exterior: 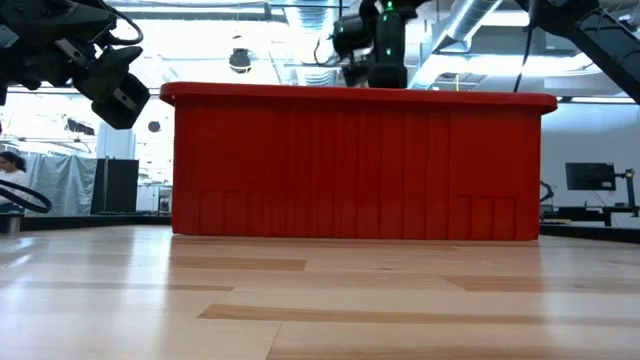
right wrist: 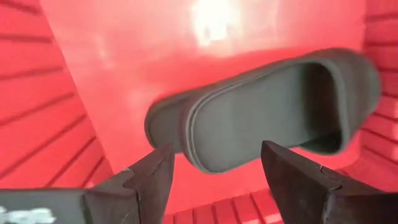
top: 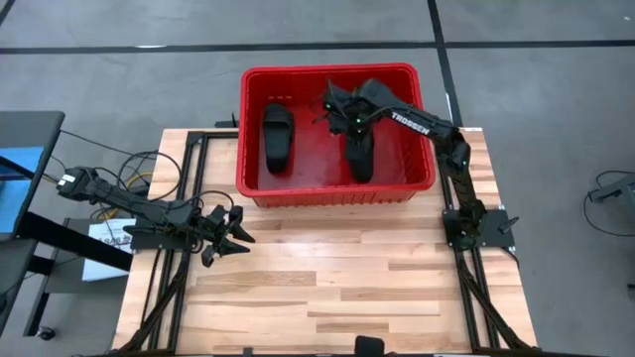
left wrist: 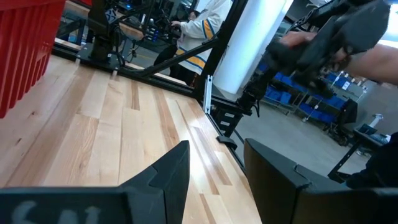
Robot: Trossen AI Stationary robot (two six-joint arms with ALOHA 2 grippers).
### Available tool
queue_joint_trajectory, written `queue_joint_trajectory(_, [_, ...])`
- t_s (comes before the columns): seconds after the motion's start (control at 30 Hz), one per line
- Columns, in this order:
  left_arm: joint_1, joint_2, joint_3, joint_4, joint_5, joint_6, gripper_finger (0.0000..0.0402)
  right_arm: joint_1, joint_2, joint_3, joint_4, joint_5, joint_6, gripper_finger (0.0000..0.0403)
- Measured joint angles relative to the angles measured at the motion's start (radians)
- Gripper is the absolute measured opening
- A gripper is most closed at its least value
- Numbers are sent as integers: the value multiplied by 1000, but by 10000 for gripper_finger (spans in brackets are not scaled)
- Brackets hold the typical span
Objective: Pick and place slides into bin
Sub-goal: Return to Home Position
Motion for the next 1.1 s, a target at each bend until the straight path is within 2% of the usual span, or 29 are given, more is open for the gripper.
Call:
queue_joint_trajectory(0.17, [0,0,0,5,0,0,142,16,-19,115,1,0,8,233])
queue_joint_trajectory(0.37, [0,-1,0,59,0,0,142,53,-120,104,15,43,21,233])
queue_joint_trajectory(0.53, [0,-1,0,177,0,0,142,87,-202,103,3,76,68,233])
queue_joint_trajectory(0.93, [0,-1,1,572,-9,-43,142,220,-440,103,48,70,252,233])
queue_joint_trajectory(1.1, [0,-1,26,588,-49,-31,142,293,-556,103,153,49,349,233])
